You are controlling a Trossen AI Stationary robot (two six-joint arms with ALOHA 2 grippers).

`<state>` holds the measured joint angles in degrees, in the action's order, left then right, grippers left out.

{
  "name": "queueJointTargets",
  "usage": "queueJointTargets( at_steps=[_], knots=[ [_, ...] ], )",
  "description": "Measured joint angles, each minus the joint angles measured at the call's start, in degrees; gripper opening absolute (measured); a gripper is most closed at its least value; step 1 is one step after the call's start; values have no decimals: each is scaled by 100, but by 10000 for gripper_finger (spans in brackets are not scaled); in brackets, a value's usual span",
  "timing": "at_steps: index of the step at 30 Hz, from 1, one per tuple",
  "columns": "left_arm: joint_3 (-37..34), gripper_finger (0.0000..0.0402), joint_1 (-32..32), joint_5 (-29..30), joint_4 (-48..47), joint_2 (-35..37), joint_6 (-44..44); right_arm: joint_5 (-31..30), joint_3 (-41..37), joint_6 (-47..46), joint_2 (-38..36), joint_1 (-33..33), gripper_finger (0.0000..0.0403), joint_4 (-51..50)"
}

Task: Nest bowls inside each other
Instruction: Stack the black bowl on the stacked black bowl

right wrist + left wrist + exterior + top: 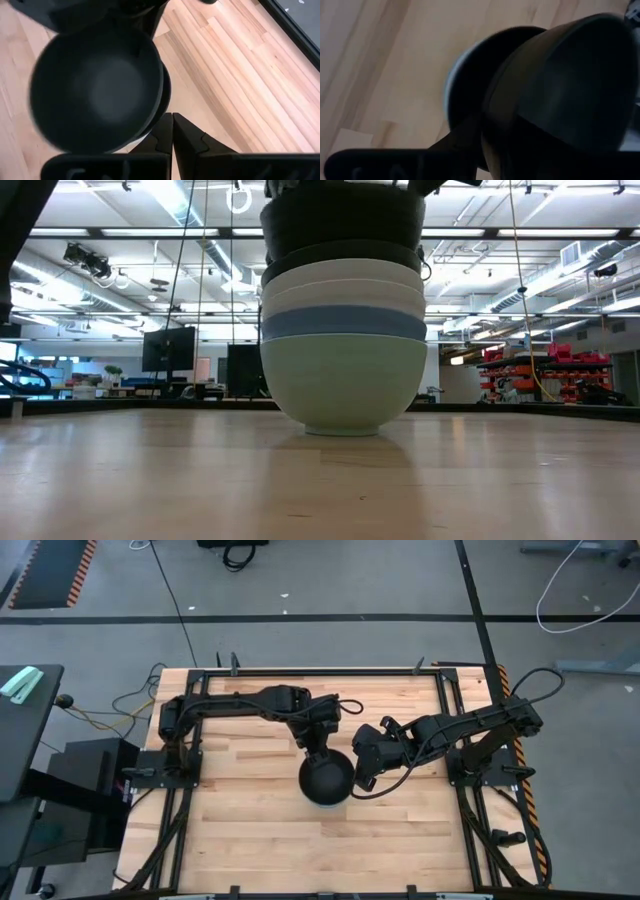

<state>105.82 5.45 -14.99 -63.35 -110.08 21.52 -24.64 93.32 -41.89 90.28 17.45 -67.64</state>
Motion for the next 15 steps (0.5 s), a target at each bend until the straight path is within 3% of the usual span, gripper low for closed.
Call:
queueJointTargets(
  at_steps=[15],
  knots=[
    [-4, 103, 151, 35, -11, 115, 31, 1, 0, -17, 0, 0, 16, 2]
  ],
)
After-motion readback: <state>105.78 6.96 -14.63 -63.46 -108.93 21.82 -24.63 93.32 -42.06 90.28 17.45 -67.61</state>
